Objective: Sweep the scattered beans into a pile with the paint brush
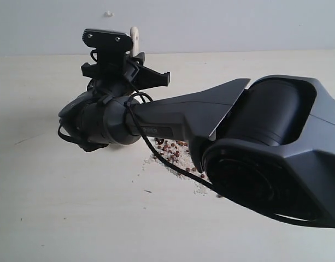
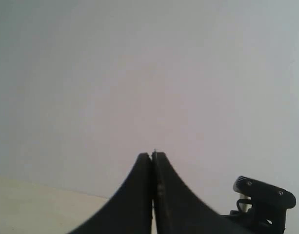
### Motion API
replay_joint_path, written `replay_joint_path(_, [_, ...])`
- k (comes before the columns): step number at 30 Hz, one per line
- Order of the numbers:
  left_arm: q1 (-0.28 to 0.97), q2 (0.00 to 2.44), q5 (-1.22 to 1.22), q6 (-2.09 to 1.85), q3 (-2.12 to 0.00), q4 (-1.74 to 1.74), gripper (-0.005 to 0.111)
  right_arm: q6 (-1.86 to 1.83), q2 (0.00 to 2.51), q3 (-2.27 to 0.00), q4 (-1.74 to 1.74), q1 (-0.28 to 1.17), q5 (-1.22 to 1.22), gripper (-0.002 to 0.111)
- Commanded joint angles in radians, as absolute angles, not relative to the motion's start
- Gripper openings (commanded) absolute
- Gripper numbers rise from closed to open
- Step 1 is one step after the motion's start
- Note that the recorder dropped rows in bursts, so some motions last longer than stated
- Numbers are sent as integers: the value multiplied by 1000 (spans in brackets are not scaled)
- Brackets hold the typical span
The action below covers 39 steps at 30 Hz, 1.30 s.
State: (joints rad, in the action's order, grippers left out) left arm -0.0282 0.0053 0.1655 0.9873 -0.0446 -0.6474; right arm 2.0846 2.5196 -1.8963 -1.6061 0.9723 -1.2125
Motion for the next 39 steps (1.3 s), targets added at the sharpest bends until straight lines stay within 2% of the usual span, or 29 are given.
replay_joint_path(1, [-29,0,165,993,-39,-651,0,2043,2517,-1900,-1526,970,-1221,0])
replay_joint_path(25, [-29,0,165,993,-39,-651,0,1878,2477,-1900,-1446,963,-1221,0])
replay_joint_path(39, [-29,0,165,993,-39,-651,0,1650,2477,-1900,-1445,963,-1221,0])
